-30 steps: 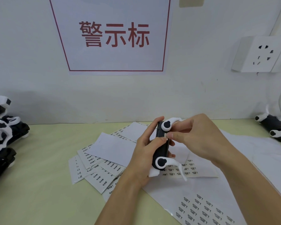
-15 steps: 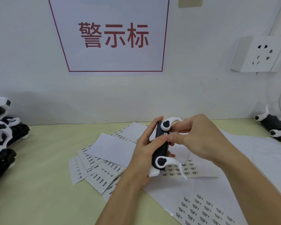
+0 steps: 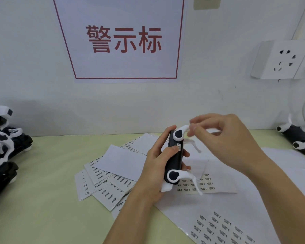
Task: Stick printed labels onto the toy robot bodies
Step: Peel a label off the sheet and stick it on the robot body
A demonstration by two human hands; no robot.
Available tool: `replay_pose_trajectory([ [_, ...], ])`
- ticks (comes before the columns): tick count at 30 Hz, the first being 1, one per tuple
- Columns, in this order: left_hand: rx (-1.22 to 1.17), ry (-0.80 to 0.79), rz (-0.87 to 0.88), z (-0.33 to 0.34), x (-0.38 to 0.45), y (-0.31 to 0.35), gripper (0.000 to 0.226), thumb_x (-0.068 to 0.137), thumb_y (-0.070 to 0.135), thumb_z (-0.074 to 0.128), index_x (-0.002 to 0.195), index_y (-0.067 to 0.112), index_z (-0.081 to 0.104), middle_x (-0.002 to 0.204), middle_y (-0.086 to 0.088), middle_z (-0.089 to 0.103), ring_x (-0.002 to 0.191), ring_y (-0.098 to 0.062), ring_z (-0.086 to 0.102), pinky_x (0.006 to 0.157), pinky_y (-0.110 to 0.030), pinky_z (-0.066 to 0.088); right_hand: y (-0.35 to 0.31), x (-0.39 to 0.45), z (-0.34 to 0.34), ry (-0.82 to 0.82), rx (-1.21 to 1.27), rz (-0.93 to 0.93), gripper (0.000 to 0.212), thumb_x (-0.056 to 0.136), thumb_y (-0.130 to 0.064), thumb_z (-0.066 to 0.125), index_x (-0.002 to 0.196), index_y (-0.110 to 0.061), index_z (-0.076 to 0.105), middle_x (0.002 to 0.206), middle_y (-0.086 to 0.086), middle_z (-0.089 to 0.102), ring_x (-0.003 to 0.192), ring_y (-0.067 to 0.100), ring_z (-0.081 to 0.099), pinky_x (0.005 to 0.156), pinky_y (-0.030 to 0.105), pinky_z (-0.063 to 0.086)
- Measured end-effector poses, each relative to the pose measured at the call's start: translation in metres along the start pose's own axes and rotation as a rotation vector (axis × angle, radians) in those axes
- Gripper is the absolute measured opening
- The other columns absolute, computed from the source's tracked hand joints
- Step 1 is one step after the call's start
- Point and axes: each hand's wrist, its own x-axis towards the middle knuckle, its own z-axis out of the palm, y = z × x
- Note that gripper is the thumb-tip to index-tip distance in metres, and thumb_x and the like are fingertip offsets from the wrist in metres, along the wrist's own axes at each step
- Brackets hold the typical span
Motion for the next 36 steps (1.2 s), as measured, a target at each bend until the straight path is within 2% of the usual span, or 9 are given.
replay_pose_trajectory([
  [3, -0.016, -0.031, -0.011, 0.002, -0.001, 0.002, 0.056, 0.086, 0.018, 0.063, 0.14, 0.032, 0.055, 0.098, -0.012, 0.065, 0.086, -0.026, 0.06, 0.072, -0.041, 0.054, 0.0, -0.001, 0.008, 0.015, 0.031, -0.005, 0.016, 0.088, -0.045, 0.061, 0.098, -0.037, 0.071, 0.11, -0.02, 0.067, 0.105, -0.001, 0.061, 0.083, 0.021, 0.047],
  [6, -0.059, -0.07, -0.03, 0.007, -0.003, 0.003, 0.059, 0.082, 0.019, 0.067, 0.139, 0.032, 0.058, 0.106, -0.016, 0.061, 0.088, -0.025, 0.062, 0.069, -0.038, 0.055, 0.005, -0.004, 0.015, -0.148, 0.109, 0.073, 0.036, 0.088, -0.052, 0.061, 0.122, -0.044, 0.059, 0.108, -0.019, 0.068, 0.099, 0.001, 0.066, 0.075, 0.01, 0.044],
  [8, -0.082, -0.091, -0.042, 0.008, -0.004, 0.005, 0.059, 0.082, 0.018, 0.067, 0.139, 0.03, 0.058, 0.109, -0.019, 0.059, 0.087, -0.025, 0.062, 0.067, -0.038, 0.055, 0.007, -0.005, 0.015, -0.212, 0.16, 0.067, 0.029, 0.088, -0.048, 0.064, 0.117, -0.044, 0.063, 0.094, -0.017, 0.073, 0.083, 0.007, 0.072, 0.069, 0.009, 0.047],
  [11, -0.111, -0.103, -0.058, 0.01, -0.005, 0.005, 0.055, 0.087, 0.012, 0.061, 0.139, 0.029, 0.057, 0.114, -0.022, 0.059, 0.088, -0.027, 0.063, 0.063, -0.037, 0.055, 0.009, -0.004, 0.013, -0.224, 0.171, 0.041, 0.013, 0.09, -0.042, 0.066, 0.101, -0.039, 0.071, 0.088, -0.012, 0.075, 0.078, 0.012, 0.072, 0.075, 0.025, 0.053],
  [15, -0.138, -0.055, -0.112, 0.011, -0.006, 0.006, 0.054, 0.087, 0.019, 0.056, 0.139, 0.033, 0.054, 0.11, -0.023, 0.066, 0.075, -0.034, 0.067, 0.065, -0.039, 0.056, 0.012, -0.002, 0.015, -0.168, 0.299, 0.089, 0.007, 0.09, -0.035, 0.069, 0.093, -0.033, 0.075, 0.084, -0.011, 0.075, 0.073, 0.005, 0.07, 0.061, 0.015, 0.051],
  [20, -0.144, 0.087, -0.105, 0.009, -0.005, 0.01, 0.052, 0.085, 0.031, 0.061, 0.133, 0.013, 0.056, 0.116, -0.026, 0.068, 0.089, -0.039, 0.068, 0.076, -0.039, 0.057, 0.018, 0.002, 0.018, 0.003, 0.371, 0.154, 0.011, 0.092, -0.033, 0.068, 0.085, -0.038, 0.075, 0.091, -0.012, 0.075, 0.092, 0.012, 0.07, 0.079, 0.034, 0.057],
  [28, -0.275, 0.23, -0.027, 0.01, -0.003, 0.011, 0.052, 0.084, 0.033, 0.07, 0.123, 0.002, 0.056, 0.116, -0.024, 0.061, 0.097, -0.036, 0.067, 0.079, -0.04, 0.057, 0.015, 0.002, 0.031, 0.312, 0.543, 0.207, 0.006, 0.094, -0.037, 0.065, 0.093, -0.035, 0.071, 0.092, -0.012, 0.073, 0.093, 0.012, 0.071, 0.089, 0.041, 0.058],
  [31, -0.317, 0.274, 0.025, 0.009, -0.003, 0.014, 0.04, 0.084, 0.034, 0.074, 0.109, 0.004, 0.064, 0.114, -0.022, 0.066, 0.094, -0.034, 0.069, 0.082, -0.041, 0.058, 0.015, 0.001, 0.03, 0.233, 0.658, 0.218, 0.012, 0.092, -0.028, 0.069, 0.104, -0.03, 0.071, 0.1, -0.008, 0.072, 0.098, 0.012, 0.07, 0.082, 0.035, 0.057],
  [36, -0.467, 0.299, 0.056, 0.003, -0.005, 0.016, 0.023, 0.085, 0.031, 0.066, 0.09, 0.011, 0.077, 0.116, -0.019, 0.07, 0.104, -0.039, 0.067, 0.081, -0.039, 0.06, 0.023, 0.0, 0.011, -0.074, 0.781, 0.113, 0.055, 0.069, -0.018, 0.083, 0.122, -0.027, 0.07, 0.115, 0.0, 0.063, 0.1, 0.016, 0.068, 0.097, 0.039, 0.052],
])
